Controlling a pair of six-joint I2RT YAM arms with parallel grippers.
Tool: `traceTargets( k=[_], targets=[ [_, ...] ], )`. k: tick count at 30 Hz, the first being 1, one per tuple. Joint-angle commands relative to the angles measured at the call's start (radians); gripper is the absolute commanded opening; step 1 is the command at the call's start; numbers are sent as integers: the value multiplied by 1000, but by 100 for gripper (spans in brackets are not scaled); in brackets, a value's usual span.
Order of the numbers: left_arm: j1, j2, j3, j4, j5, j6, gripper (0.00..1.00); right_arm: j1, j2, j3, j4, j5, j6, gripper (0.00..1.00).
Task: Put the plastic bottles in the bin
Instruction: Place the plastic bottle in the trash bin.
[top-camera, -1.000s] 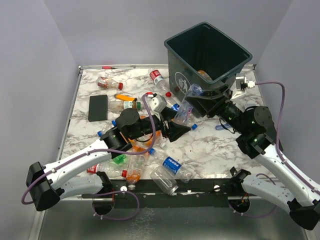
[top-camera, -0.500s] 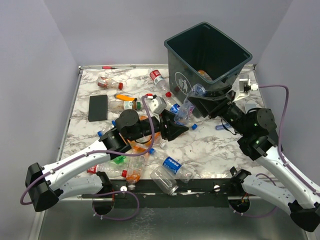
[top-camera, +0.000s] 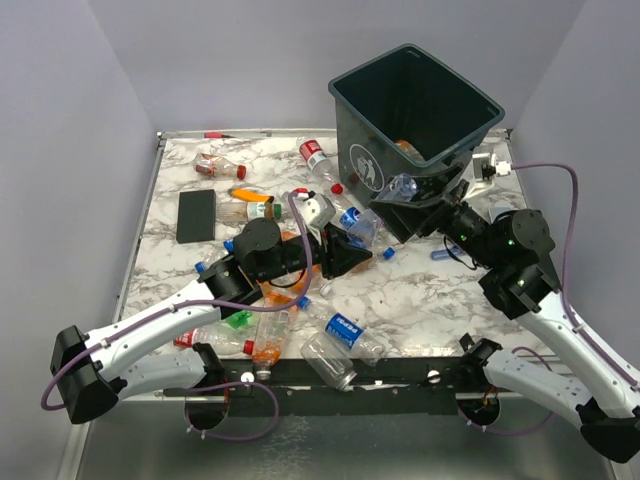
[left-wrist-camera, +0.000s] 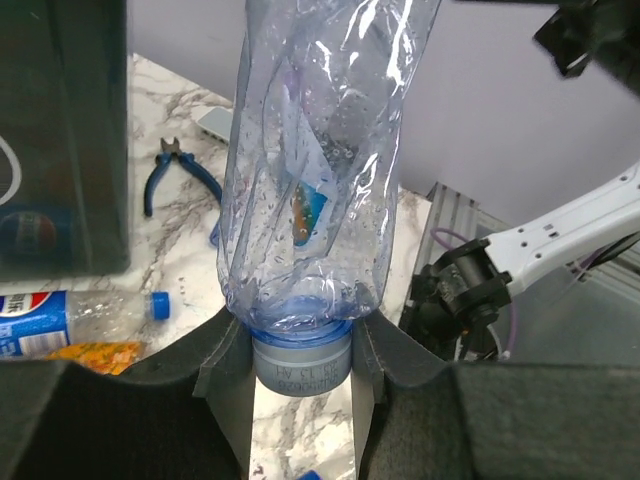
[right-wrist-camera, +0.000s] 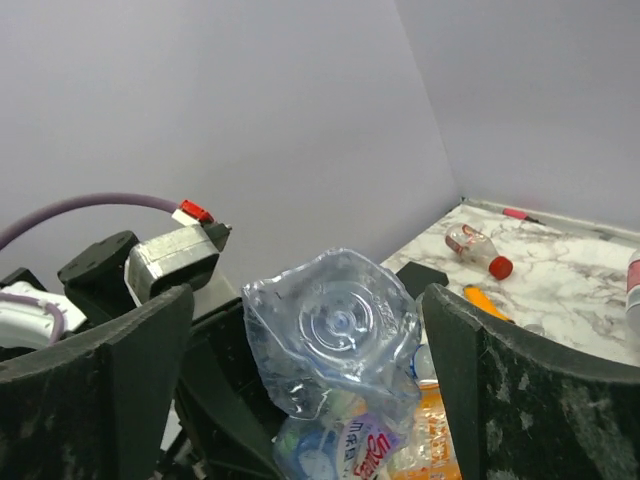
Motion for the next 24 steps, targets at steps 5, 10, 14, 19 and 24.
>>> traceTargets(
  k=[5,10,14,19,24],
  targets=[
    [1,-94,52,-131,-227,290,0,8,-25,288,-564,9,-50,100],
    [-4,-159,-6,-161,-223,727,0,7,6,506,-899,22,-106,100],
    [-25,-208,-102,-180,-225,1132,0,8,48,579,-1075,-29,-122,100],
    [-71,-231,-212,-211,-358,1758,0,9,79,559,-1134,-149,-123,100],
    [-93,-228,-219,-206,-346,2000,0,9,180,494,-1179,-273,-145,100]
  ],
)
